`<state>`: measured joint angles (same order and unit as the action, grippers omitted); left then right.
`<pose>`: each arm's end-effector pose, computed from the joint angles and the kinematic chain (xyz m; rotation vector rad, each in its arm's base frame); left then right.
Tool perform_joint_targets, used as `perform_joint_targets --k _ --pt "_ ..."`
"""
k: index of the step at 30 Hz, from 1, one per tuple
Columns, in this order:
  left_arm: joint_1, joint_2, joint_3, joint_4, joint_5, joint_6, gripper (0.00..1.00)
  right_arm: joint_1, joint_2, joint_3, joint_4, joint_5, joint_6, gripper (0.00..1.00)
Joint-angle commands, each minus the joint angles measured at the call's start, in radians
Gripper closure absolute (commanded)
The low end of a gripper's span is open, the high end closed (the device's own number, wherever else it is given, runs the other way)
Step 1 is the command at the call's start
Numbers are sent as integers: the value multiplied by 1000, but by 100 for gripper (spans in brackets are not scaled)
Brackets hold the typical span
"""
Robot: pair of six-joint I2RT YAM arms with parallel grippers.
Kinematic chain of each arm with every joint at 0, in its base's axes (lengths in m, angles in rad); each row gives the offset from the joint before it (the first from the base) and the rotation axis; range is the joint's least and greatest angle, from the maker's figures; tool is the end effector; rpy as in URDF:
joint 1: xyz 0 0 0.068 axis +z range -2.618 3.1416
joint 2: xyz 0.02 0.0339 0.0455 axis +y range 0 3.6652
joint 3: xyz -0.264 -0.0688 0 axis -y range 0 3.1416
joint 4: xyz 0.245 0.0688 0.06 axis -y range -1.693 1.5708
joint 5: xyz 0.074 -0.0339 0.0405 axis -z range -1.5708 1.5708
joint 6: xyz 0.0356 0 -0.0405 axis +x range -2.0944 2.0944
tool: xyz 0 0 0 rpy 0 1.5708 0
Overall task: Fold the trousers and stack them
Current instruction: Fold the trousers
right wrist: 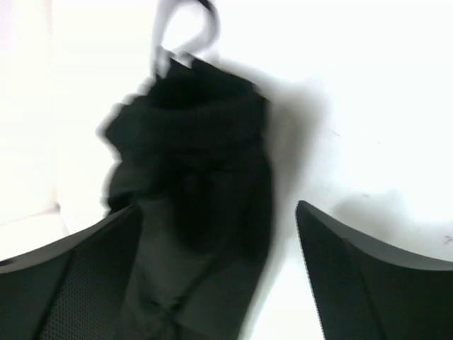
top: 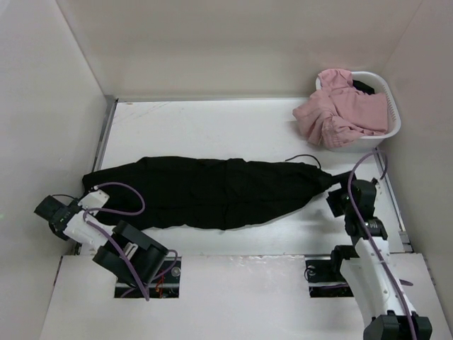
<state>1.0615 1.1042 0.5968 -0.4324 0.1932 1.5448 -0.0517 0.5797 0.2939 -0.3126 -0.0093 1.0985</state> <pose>0.1078 0.1790 0.1947 0.7259 2.5899 0.7773 0.1415 -0.0070 0.1849 1.2104 1.8775 0.5991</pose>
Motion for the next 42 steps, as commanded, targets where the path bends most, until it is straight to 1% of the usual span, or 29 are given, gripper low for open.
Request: perform_joint_targets --k 1,2,5,8,10,12,15,16,17,18,19,20,21,23,25,26,28,32,35,36,37,38,39,41,42 --pt "24 -18 77 -69 46 109 63 12 26 149 -91 45 -29 4" --pt "25 -17 86 -75 46 112 60 34 58 180 -86 43 -25 0" --pt "27 9 126 -97 46 109 52 82 172 243 -28 68 27 0" --pt "13 49 159 -137 42 94 45 80 336 260 41 62 130 0" --pt "-10 66 153 -135 29 92 41 63 449 267 72 66 187 0" --pt "-36 86 135 -124 2 92 39 48 549 284 125 71 213 0" --pt "-62 115 113 -111 -23 92 39 28 669 326 211 29 221 0" --pt "-73 129 103 -98 -28 90 39 16 708 338 236 2 219 11" --pt "-82 138 98 -88 -29 89 39 8 726 340 247 -14 219 27" --pt "-96 149 92 -74 -37 83 40 -3 736 337 256 -32 218 52" --pt "-111 160 86 -59 -46 75 43 -15 733 329 250 -41 213 83" --pt "-125 172 83 -43 -58 63 49 -24 718 320 244 -49 206 98" --pt "-139 184 83 -29 -70 49 58 -33 697 314 234 -52 186 100" --pt "-159 203 90 3 -81 14 75 -44 652 320 222 -58 120 100" --pt "-175 213 107 40 -81 -27 88 -46 615 344 240 -75 58 100" --pt "-183 215 119 56 -77 -52 92 -44 605 364 263 -90 28 100" --pt "-202 217 156 87 -66 -103 97 -43 591 407 312 -133 -44 100" --pt "-232 189 231 173 -23 -181 100 -63 557 488 303 -165 -147 100" --pt "-263 175 279 237 2 -230 100 -89 528 508 303 -176 -184 100" --pt "-278 177 297 227 -3 -241 100 -90 523 508 306 -178 -187 100" --pt "-297 180 310 187 0 -236 96 -87 522 505 310 -182 -184 100" --pt "-309 180 326 111 8 -218 91 -83 523 499 310 -188 -180 100" --pt "-321 183 346 19 27 -197 82 -78 531 493 311 -195 -180 100" --pt "-350 203 380 -168 63 -184 60 -52 540 473 313 -202 -181 100" --pt "-369 215 392 -236 71 -189 52 -44 540 462 316 -198 -180 100"
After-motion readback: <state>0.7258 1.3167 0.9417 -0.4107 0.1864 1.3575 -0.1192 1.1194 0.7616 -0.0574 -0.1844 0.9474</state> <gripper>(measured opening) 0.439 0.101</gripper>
